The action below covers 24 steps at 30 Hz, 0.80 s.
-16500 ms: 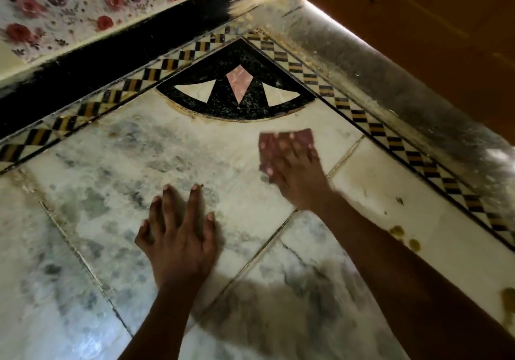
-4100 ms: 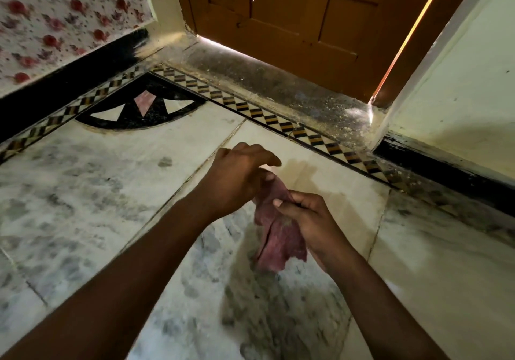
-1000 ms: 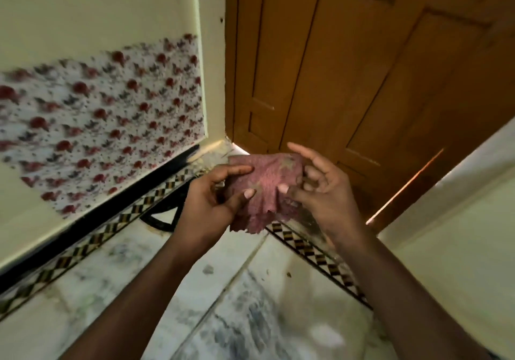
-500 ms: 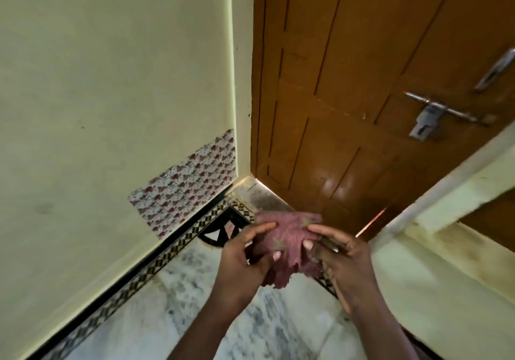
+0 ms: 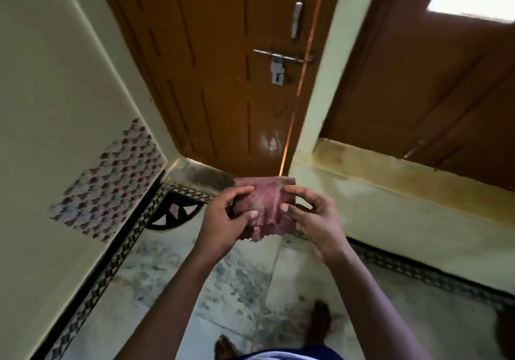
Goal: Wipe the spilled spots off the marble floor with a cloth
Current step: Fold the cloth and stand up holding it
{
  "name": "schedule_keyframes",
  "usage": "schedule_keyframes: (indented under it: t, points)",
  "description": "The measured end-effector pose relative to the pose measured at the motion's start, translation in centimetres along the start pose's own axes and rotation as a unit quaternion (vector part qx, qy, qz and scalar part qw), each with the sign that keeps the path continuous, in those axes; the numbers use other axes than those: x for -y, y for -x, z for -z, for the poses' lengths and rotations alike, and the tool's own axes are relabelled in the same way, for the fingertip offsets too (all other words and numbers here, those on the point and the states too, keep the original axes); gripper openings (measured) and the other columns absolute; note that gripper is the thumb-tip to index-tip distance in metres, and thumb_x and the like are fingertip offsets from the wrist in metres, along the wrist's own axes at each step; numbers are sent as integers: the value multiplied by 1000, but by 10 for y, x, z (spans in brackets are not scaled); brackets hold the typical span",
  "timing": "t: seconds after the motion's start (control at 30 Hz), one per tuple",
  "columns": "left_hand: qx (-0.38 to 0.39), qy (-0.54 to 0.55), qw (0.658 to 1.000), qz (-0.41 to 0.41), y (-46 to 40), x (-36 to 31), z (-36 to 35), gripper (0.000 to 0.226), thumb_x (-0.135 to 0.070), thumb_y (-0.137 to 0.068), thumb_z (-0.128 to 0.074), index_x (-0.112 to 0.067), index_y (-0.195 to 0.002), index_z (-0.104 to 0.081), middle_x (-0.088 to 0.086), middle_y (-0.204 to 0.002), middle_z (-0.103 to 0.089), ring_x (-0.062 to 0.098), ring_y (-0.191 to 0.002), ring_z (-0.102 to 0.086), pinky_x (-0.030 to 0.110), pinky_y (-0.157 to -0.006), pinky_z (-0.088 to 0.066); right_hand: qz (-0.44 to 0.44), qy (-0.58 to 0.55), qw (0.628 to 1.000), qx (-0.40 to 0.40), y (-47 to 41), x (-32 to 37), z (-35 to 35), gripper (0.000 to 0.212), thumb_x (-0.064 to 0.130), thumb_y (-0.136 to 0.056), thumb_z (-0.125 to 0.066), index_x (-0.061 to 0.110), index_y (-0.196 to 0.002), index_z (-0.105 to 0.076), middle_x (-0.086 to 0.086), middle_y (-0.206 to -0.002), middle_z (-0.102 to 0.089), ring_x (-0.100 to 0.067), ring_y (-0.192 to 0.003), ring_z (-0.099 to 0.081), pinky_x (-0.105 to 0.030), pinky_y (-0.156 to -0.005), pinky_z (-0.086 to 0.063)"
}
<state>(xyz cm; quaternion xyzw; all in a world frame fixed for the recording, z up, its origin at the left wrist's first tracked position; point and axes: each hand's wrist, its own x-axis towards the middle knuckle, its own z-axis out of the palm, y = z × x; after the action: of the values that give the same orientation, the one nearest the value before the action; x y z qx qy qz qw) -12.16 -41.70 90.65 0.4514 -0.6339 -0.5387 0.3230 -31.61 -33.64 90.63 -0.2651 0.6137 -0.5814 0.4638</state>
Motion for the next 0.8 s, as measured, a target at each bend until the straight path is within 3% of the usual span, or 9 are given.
schedule_keyframes:
  t: [0.1,0.23,0.33,0.4,0.53,0.63,0.73,0.8]
  points:
    - [31,-47,998,-16,-20,-12,-63,49,-3,-85,-85,-24,-128,-75,-10,-130,-71,2,-119,-67,21,-97,-60,21,34,999,-26,-16,2,64,36,-2,-88,-81,20,-117,-79,-5,-123,-78,-32,-108,-78,-55,-83,-67]
    - [68,-86,994,-22,-54,-24,-146,55,3,-87,-80,-22,-134,-71,-7,-135,-70,10,-124,-68,36,-107,-58,14,61,997,-51,-48,10,149,39,-5,-90,-78,25,-114,-79,-5,-119,-79,-28,-97,-79,-56,-78,-67]
    - [85,-154,984,-44,-84,-31,-207,58,5,-87,-77,-20,-139,-69,-7,-141,-65,11,-130,-61,29,-114,-50,17,97,994,-56,-76,16,204,41,-4,-90,-78,25,-119,-78,-3,-122,-77,-28,-97,-79,-54,-74,-68]
    - [91,-190,976,-49,-104,-35,-240,59,5,-88,-76,-17,-142,-66,-3,-145,-62,12,-132,-58,22,-114,-45,14,125,990,-56,-97,18,233,43,-1,-89,-79,24,-125,-76,-2,-123,-75,-29,-100,-79,-50,-73,-68]
    - [101,-208,973,-23,-138,-35,-286,61,6,-91,-72,-18,-147,-62,-1,-151,-57,14,-137,-54,27,-119,-44,-9,139,989,-46,-135,22,267,45,-6,-93,-73,15,-133,-70,5,-116,-71,-9,-71,-78,-30,-60,-63]
    - [110,-213,971,3,-171,-26,-309,63,6,-95,-67,-20,-151,-57,-3,-154,-53,12,-135,-52,29,-119,-44,-31,140,988,-52,-173,15,283,44,-6,-96,-68,14,-134,-70,-1,-125,-70,-15,-78,-80,-36,-65,-66]
    - [144,-211,966,27,-204,-17,-324,65,8,-96,-64,-18,-154,-53,-5,-153,-51,8,-134,-50,21,-116,-39,-56,139,987,-60,-209,6,292,43,-8,-99,-63,15,-134,-69,4,-127,-69,-14,-81,-79,-33,-66,-65]
    - [178,-213,960,26,-234,-8,-332,64,7,-94,-65,-16,-153,-54,-5,-147,-54,7,-129,-52,8,-108,-39,-73,133,986,-68,-235,0,294,42,-9,-99,-62,14,-134,-68,13,-120,-66,-10,-75,-78,-29,-64,-63]
